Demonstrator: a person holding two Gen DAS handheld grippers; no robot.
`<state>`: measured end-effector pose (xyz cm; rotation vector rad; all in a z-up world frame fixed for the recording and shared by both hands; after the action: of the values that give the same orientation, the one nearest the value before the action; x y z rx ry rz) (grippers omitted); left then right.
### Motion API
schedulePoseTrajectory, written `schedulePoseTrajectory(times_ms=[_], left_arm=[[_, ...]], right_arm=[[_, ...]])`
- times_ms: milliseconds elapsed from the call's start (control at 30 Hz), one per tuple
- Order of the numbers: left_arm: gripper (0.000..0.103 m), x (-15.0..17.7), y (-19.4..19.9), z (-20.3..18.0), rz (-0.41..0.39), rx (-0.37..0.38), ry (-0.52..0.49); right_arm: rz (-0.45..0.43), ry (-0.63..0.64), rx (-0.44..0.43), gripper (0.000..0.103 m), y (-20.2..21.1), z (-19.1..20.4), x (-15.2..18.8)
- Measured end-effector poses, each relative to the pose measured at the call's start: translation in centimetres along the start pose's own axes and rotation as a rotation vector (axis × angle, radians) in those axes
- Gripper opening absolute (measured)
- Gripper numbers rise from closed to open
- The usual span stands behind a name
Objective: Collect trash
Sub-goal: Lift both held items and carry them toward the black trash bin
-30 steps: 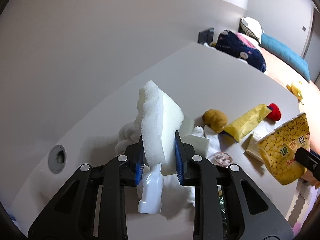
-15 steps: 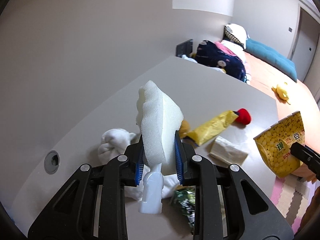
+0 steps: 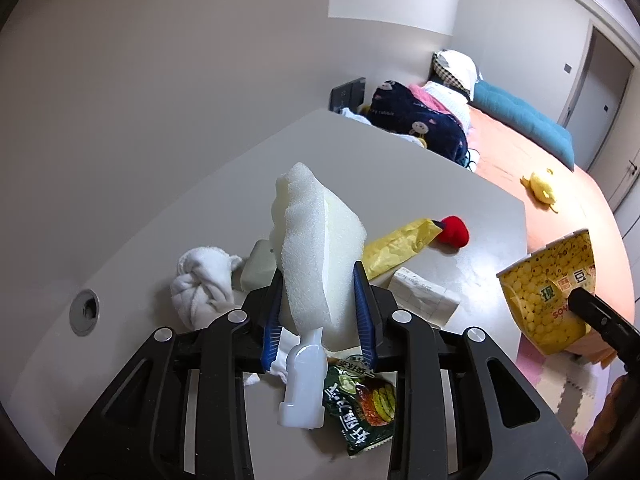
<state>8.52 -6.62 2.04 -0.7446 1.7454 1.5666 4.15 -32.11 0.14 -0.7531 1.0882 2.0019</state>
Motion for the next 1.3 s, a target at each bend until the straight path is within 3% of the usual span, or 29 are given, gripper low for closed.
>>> schedulePoseTrajectory(times_ms=[67, 167, 233, 533, 867, 1300], left_arm=[[0.032, -0.1, 0.0, -0.6, 0.006, 0.013, -0.014], [0.056, -0.3, 0.1, -1.2, -0.003, 0.002, -0.012], [0.06, -0.4, 0.3, -1.5, -0.021, -0.006, -0.024], [0.06, 0.1, -0.4, -2.5, -0.008, -0.017, -0.043], [0.06, 3.6, -4.1, -2.1, 0.091, -0.018, -0.038], [0.06, 5.7, -6.0, -1.4, 0.149, -0.023, -0.048]], right_arm=[[-0.006, -0.001, 0.0, 0.039, 0.2, -0.1, -0.2], [-0.02, 0.001, -0.001, 0.039, 1.0, -0.2, -0.2], [-0.025, 0.001, 0.001, 0.039, 1.3, -0.3, -0.3], [-0.036, -0.016, 0.013, 0.04, 2.5, -1.7, -0.3], [-0.018, -0.026, 0.034, 0.04, 1.8, -2.6, 0.2], [-0.006, -0.022, 0.041, 0.04, 1.1, -2.6, 0.4]])
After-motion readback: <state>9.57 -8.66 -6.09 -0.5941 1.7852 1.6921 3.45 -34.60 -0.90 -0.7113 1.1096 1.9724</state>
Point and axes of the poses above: each gripper's, at about its wrist camera, not at the fingertips, and y roughly against the way its jaws point, z to its left, x to its underside, the point moved 3 cm from there along -y, roughly the way its jaws point, and after that the axes turned 10 degrees about -z, right-handed, at the moved point
